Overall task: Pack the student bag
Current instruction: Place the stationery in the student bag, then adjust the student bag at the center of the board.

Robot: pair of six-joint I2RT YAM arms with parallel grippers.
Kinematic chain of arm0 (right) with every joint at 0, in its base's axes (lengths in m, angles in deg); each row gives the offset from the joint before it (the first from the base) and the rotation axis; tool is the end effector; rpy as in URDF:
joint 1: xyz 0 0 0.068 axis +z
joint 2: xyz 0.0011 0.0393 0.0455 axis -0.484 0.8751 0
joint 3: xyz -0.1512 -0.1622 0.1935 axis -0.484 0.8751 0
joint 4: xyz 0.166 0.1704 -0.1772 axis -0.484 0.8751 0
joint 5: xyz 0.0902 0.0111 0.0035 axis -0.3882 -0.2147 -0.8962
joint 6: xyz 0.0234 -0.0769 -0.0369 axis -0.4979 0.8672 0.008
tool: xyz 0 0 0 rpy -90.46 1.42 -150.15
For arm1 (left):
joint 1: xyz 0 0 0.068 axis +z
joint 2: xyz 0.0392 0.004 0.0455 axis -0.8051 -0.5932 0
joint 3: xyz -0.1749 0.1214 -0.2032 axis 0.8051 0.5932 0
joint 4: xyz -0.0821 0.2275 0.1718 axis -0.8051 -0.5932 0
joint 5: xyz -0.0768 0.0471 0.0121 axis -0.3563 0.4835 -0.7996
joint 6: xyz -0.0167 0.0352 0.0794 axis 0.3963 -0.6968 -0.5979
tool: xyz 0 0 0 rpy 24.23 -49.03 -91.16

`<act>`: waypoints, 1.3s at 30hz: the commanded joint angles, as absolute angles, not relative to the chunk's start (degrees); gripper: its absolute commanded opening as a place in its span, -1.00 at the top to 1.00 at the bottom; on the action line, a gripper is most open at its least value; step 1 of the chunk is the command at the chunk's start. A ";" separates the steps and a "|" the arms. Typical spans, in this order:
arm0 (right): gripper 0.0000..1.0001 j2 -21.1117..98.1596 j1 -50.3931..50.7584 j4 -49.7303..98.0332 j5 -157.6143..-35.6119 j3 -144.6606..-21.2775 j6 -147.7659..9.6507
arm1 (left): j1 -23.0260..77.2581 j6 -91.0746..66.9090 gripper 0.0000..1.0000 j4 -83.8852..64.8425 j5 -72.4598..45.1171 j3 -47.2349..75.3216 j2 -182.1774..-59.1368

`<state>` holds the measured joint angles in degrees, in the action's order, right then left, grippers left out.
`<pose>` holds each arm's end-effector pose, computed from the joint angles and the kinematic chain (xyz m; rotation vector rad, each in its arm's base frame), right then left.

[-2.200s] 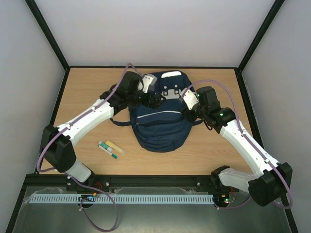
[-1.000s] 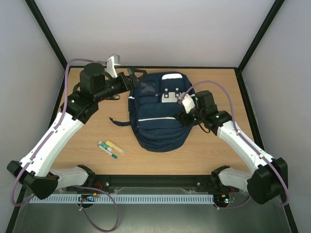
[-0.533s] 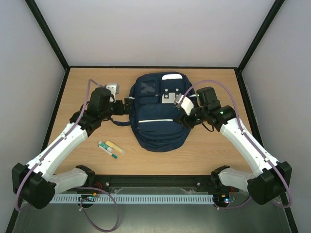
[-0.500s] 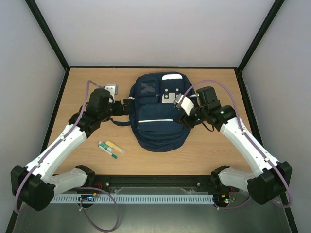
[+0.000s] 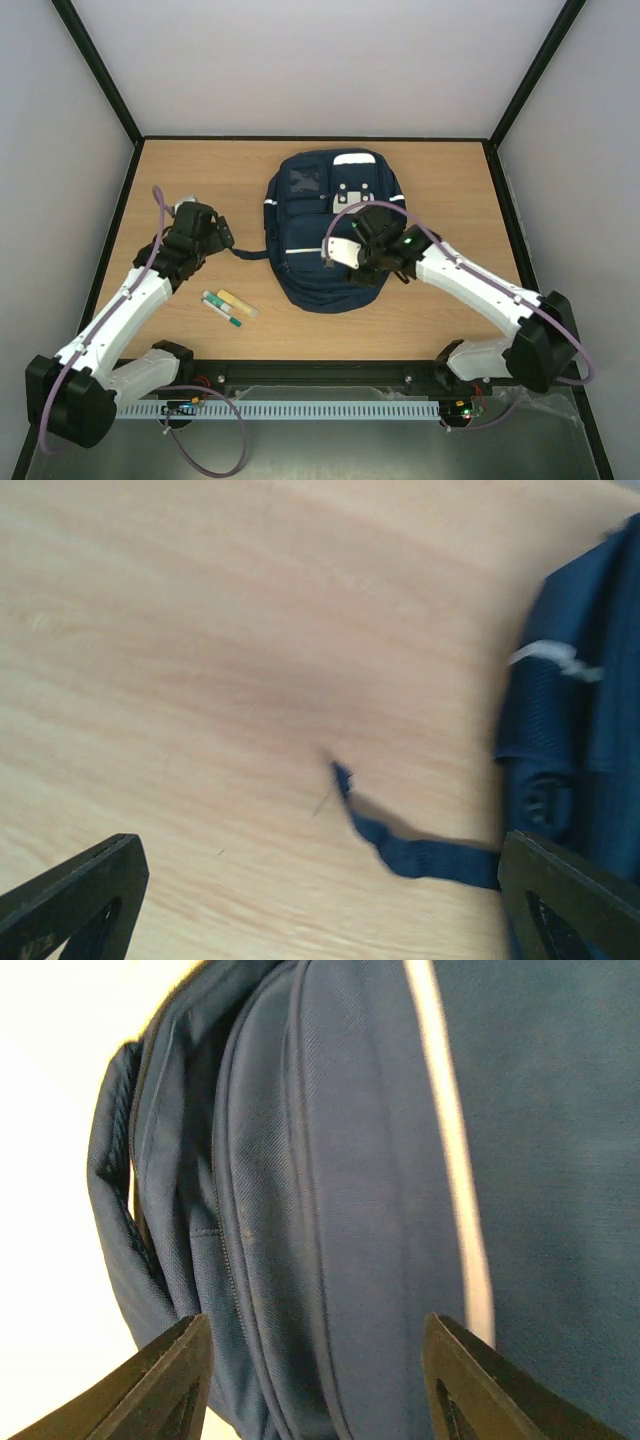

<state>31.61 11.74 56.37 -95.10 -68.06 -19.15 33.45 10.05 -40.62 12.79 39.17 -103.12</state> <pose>0.2491 0.2251 0.2716 -1.6234 1.7334 0.1069 0.2625 -0.0701 0.2665 -0.4276 2.1878 -0.1542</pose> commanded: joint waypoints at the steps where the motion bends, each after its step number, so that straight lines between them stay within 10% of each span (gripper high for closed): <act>1: -0.14 35.82 14.94 52.09 -86.30 -64.64 -18.46 | 35.72 12.13 -0.98 -43.35 9.72 42.80 -105.37; 21: 0.26 42.88 15.44 40.75 -85.10 -65.04 -21.49 | 36.50 18.41 -0.98 -44.57 4.96 47.06 -103.67; 27: 0.96 45.60 15.13 38.26 -82.96 -67.27 -24.64 | 36.59 23.61 -0.85 -45.45 2.92 47.65 -105.20; 39: 0.98 40.82 2.23 36.31 -83.98 -66.89 -34.15 | 36.51 28.89 -0.51 -42.81 -2.12 50.87 -109.20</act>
